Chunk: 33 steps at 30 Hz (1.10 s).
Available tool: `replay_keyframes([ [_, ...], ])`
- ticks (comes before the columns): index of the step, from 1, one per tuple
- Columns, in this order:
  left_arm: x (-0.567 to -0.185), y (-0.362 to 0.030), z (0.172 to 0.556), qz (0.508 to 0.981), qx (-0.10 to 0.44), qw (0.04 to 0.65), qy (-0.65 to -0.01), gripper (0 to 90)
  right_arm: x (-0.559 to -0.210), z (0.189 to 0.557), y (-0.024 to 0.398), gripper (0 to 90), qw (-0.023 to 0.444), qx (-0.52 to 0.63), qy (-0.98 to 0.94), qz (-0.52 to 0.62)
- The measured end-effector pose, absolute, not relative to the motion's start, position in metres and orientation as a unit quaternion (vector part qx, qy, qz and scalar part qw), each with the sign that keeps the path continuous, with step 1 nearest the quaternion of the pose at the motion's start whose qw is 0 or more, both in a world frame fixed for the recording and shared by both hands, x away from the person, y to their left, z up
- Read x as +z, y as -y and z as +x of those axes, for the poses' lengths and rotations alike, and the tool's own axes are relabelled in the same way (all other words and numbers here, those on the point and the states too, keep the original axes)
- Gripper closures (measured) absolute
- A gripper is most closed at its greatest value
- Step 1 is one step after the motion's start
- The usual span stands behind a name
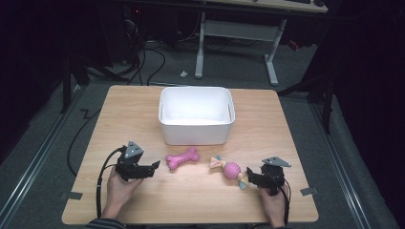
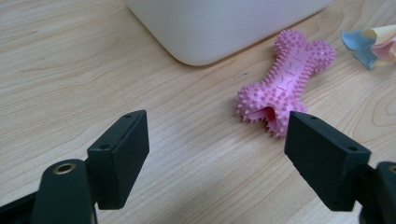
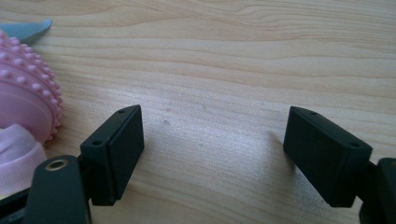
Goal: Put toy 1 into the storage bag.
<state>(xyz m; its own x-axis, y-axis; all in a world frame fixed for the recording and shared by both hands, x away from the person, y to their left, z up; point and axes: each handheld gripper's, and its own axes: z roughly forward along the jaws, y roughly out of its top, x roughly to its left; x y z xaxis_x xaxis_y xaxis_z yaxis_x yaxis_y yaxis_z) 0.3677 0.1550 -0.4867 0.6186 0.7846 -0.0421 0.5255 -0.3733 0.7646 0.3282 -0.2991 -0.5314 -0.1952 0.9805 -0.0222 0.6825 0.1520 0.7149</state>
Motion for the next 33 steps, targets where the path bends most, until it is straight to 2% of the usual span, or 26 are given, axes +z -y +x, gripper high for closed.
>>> replay_keyframes([
  [22, -0.46, -0.112, 0.383, 0.84, 0.151, 0.391, -0.345, 20.5, -0.531, 0.328, 0.299, 21.6, 0.254, 0.295, -0.716, 0.579],
  [33, -0.457, -0.076, 0.4, 0.872, 0.136, 0.351, -0.314, 22.1, -0.531, 0.328, 0.299, 21.7, 0.254, 0.295, -0.717, 0.579],
])
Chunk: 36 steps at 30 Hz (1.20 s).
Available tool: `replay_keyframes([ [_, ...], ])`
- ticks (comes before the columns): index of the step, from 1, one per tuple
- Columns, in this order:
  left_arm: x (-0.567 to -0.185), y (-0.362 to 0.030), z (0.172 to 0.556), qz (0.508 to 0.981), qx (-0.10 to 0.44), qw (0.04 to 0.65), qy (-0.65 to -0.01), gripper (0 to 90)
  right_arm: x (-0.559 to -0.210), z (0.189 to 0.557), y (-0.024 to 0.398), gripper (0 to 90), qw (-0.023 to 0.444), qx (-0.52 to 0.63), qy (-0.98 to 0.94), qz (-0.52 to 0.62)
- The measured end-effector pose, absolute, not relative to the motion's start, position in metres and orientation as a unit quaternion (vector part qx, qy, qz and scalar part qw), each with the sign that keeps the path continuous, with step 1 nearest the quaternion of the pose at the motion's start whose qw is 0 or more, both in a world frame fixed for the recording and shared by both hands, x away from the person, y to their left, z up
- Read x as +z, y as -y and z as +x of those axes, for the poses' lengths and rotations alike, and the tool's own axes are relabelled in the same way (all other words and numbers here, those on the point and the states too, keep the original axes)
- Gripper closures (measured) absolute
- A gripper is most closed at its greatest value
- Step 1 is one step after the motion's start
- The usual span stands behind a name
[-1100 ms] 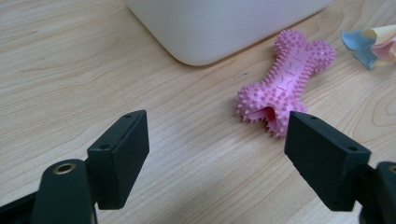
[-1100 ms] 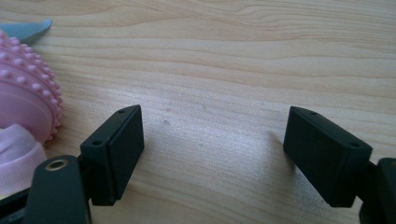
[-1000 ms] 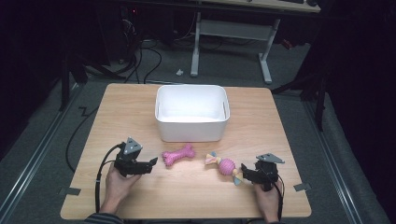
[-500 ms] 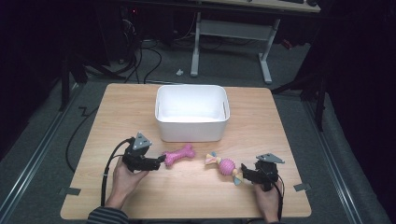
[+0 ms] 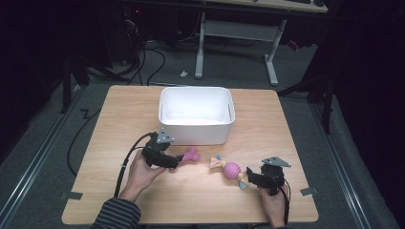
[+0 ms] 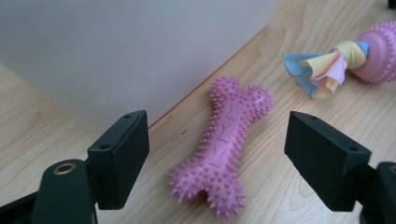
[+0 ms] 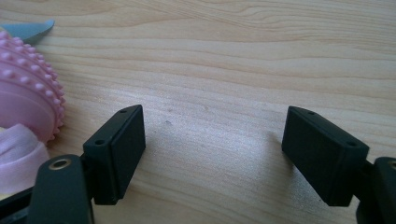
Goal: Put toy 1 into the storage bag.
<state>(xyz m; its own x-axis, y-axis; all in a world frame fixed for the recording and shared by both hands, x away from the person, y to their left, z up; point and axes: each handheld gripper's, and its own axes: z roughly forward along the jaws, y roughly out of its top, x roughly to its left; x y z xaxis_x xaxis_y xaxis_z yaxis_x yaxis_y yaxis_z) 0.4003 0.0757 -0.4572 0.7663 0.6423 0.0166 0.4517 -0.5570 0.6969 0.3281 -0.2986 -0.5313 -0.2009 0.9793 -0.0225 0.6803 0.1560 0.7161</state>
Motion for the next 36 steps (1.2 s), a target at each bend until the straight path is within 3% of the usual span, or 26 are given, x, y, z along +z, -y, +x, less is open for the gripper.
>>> replay_keyframes([
  [14, -0.473, -0.052, 0.409, 0.9, 0.124, 0.305, -0.286, 22.5, -0.531, 0.327, 0.298, 23.0, 0.252, 0.297, -0.72, 0.575],
  [27, -0.491, -0.043, 0.417, 0.914, 0.124, 0.272, -0.273, 33.0, -0.531, 0.327, 0.298, 23.1, 0.252, 0.297, -0.72, 0.575],
  [36, -0.501, -0.039, 0.421, 0.919, 0.13, 0.259, -0.267, 35.0, -0.531, 0.327, 0.298, 23.0, 0.251, 0.297, -0.719, 0.576],
])
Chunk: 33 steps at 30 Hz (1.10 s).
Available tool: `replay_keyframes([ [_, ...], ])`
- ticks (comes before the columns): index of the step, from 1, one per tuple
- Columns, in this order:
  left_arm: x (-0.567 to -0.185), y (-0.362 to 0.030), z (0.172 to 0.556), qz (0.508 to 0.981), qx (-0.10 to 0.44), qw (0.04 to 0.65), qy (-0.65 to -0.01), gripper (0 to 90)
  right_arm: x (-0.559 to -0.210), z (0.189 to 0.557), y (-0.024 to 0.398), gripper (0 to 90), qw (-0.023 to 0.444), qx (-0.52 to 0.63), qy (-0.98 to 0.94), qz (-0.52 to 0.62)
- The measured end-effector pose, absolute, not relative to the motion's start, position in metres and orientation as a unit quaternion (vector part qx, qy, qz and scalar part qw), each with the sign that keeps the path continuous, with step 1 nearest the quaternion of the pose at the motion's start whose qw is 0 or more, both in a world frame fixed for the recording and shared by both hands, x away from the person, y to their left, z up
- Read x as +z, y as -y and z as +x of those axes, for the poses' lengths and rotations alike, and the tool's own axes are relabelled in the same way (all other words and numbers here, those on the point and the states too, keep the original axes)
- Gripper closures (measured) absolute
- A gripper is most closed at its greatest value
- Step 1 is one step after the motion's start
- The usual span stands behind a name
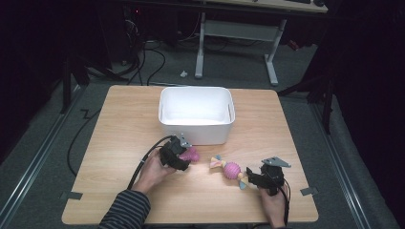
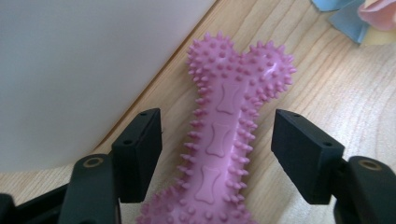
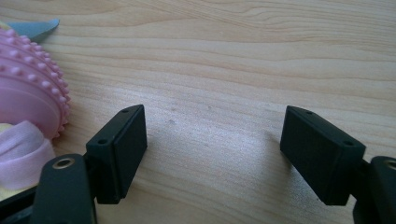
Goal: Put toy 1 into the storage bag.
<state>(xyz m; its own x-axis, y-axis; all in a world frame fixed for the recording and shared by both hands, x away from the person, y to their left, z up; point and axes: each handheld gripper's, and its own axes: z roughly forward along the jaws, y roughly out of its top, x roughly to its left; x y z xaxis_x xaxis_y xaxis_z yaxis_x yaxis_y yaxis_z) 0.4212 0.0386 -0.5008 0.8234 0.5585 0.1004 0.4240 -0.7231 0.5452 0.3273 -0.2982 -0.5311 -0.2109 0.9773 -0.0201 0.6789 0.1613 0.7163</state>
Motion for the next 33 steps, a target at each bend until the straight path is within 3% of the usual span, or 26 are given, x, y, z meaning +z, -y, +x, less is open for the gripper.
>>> replay_keyframes([
  [23, -0.5064, -0.0407, 0.4267, 0.928, 0.109, 0.256, -0.249, 56.7, -0.5311, 0.3278, 0.2979, 23.1, 0.252, 0.297, -0.72, 0.575],
  [33, -0.5002, -0.0408, 0.4194, 0.929, 0.111, 0.261, -0.238, 58.7, -0.5312, 0.3286, 0.2977, 23.0, 0.252, 0.296, -0.72, 0.575],
])
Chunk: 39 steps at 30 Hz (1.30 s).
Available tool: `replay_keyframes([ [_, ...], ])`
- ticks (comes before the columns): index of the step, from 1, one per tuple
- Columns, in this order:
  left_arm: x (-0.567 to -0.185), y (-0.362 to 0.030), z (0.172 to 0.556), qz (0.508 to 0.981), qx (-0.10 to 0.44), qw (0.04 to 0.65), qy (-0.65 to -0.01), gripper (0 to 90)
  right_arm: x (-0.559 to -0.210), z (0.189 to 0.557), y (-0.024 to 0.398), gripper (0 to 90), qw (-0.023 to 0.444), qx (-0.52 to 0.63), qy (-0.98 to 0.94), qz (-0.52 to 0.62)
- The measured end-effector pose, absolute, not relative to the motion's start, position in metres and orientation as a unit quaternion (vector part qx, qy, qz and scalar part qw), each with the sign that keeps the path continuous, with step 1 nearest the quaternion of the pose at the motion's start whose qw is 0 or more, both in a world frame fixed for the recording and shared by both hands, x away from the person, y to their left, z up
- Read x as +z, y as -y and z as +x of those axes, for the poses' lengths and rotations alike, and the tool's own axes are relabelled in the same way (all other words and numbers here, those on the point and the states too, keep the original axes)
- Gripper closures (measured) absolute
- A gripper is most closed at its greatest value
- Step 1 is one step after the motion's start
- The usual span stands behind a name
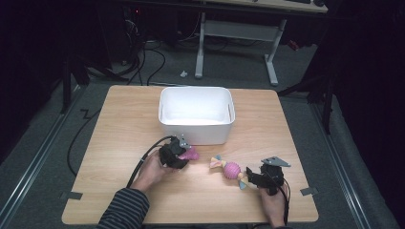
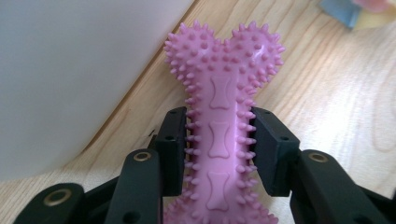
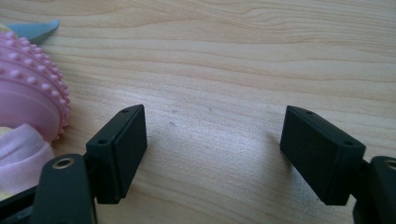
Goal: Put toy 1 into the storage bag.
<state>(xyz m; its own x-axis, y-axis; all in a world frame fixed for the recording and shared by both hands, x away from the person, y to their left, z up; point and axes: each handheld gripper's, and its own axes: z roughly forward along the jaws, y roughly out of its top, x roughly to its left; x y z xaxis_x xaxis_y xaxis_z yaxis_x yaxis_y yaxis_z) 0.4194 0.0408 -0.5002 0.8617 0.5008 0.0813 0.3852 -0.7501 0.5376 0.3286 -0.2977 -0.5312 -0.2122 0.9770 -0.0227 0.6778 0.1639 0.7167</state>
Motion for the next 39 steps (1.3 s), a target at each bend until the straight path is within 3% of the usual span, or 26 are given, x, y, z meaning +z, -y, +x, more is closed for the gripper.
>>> replay_keyframes([
  [39, -0.427, -0.075, 0.37, 0.894, 0.095, 0.335, -0.281, 59.1, -0.531, 0.328, 0.298, 23.1, 0.252, 0.297, -0.722, 0.572],
])
